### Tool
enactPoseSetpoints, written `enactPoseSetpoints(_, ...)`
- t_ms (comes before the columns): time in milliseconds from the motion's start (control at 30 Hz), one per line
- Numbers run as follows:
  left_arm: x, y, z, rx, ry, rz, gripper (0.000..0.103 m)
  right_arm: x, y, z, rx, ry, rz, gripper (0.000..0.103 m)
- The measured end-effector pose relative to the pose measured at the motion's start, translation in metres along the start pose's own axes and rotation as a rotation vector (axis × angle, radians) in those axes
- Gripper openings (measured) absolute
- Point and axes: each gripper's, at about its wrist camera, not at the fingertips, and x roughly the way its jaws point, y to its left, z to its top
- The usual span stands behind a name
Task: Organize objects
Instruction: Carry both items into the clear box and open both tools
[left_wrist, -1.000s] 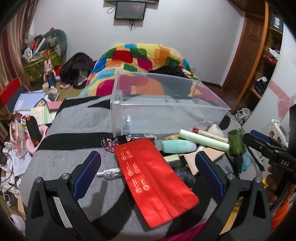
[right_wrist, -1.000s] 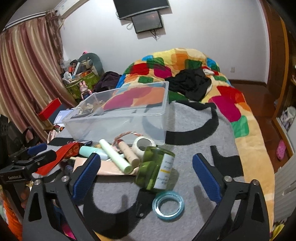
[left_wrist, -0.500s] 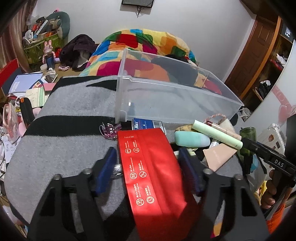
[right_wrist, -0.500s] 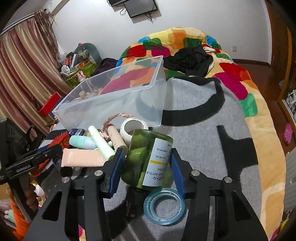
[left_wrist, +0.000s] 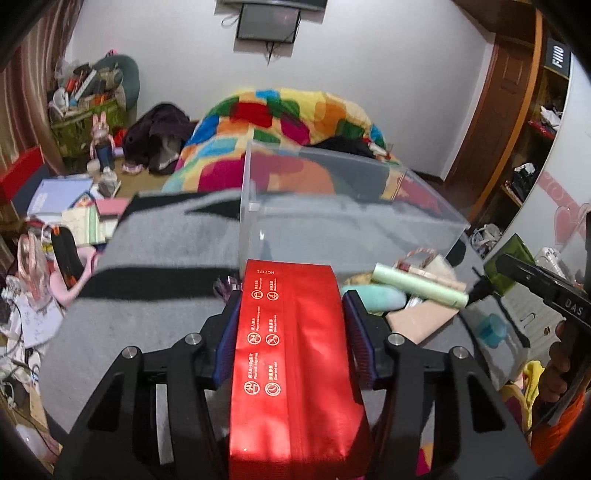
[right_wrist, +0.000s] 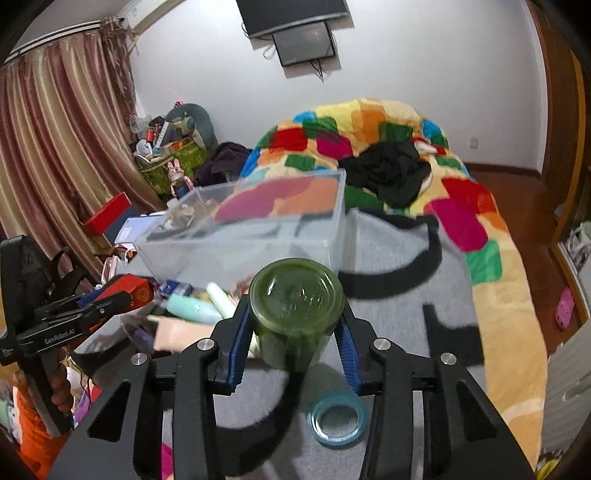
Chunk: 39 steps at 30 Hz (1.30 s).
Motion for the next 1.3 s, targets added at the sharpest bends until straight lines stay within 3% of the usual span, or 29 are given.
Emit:
enactPoseSetpoints(300, -0.017, -0.001, 0.037, 0.023, -0.110, -0.011, 0.053, -0.007, 0.015, 0.040, -0.046, -0.089, -0.008, 0.038)
enactPoseSetpoints(567, 0.002, -0.001, 0.077, 0.033, -0.122, -0.015, 0.053, 0.011, 0.025, 0.078, -0.099, -0.131, -0.082, 0.038)
enactPoseSetpoints(833, 0.058, 0.003, 0.094, 0.032, 0.004, -0.011, 0.053, 0.070, 0.025, 0.084, -0.164, -0.005, -0.155, 0.038)
enactPoseSetpoints(1067, 0.079, -0.007, 0.092, 0.068, 0.050, -0.012, 0.053, 0.102, 0.034, 0.080, -0.245, 0.075, -0.203, 0.038)
enactPoseSetpoints(1300, 0.072, -0.012, 0.091, 0.084, 0.047, -0.022, 0.058, 0.109, 0.047, 0.072, -0.267, 0.113, -0.139, 0.039)
